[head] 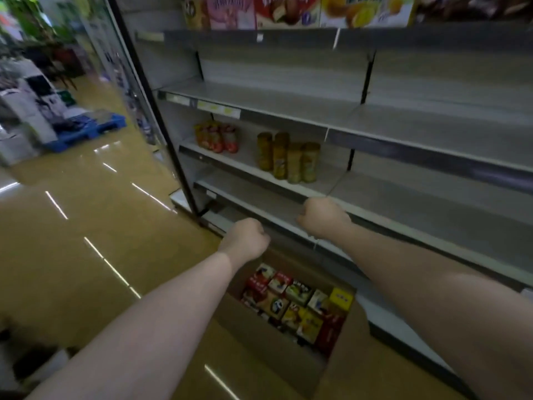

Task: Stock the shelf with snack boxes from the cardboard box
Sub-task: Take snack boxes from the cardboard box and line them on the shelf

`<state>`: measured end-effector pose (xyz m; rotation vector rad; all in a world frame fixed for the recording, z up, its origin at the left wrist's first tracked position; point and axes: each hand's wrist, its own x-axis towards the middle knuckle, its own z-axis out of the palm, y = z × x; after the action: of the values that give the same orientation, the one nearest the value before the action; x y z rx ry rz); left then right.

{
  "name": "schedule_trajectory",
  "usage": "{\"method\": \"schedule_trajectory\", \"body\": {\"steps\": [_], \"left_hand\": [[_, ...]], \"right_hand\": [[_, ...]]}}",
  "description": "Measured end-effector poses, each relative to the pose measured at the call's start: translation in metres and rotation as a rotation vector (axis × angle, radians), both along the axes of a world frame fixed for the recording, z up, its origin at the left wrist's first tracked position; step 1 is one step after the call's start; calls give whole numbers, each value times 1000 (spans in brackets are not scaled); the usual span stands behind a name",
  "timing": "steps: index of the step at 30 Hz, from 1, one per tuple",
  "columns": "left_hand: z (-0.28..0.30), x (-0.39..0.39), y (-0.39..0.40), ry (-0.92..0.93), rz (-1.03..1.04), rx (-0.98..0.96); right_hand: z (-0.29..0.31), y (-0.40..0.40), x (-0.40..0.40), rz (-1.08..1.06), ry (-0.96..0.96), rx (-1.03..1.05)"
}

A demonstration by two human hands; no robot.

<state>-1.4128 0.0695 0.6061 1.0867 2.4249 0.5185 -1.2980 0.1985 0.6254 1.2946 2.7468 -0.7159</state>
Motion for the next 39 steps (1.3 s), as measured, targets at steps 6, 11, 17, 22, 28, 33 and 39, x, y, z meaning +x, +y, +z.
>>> {"method": "schedule_trajectory", "body": {"steps": [6, 11, 17, 22, 28, 33, 39], "left_hand": [[-51, -67, 34, -38, 26, -43], [-106, -106, 63, -212, 80, -124], [-137, -170, 81, -251, -31, -166], [-179, -213, 115, -307, -80, -198], [-256, -244, 120, -482, -125, -325], [-345, -250, 122, -542, -122, -369], [-473, -237, 110, -715, 12, -382]], "right_hand": [[-71, 5, -61, -101, -44, -111], [-130, 33, -116, -208, -26, -273], [-176, 44, -165, -373, -115, -381], [-222, 48, -184, -621, -149, -472], [-307, 15, -196, -911, -116, -585], [-381, 4, -200, -925, -90, -574], [-510, -11, -196, -847, -96, -596]]}}
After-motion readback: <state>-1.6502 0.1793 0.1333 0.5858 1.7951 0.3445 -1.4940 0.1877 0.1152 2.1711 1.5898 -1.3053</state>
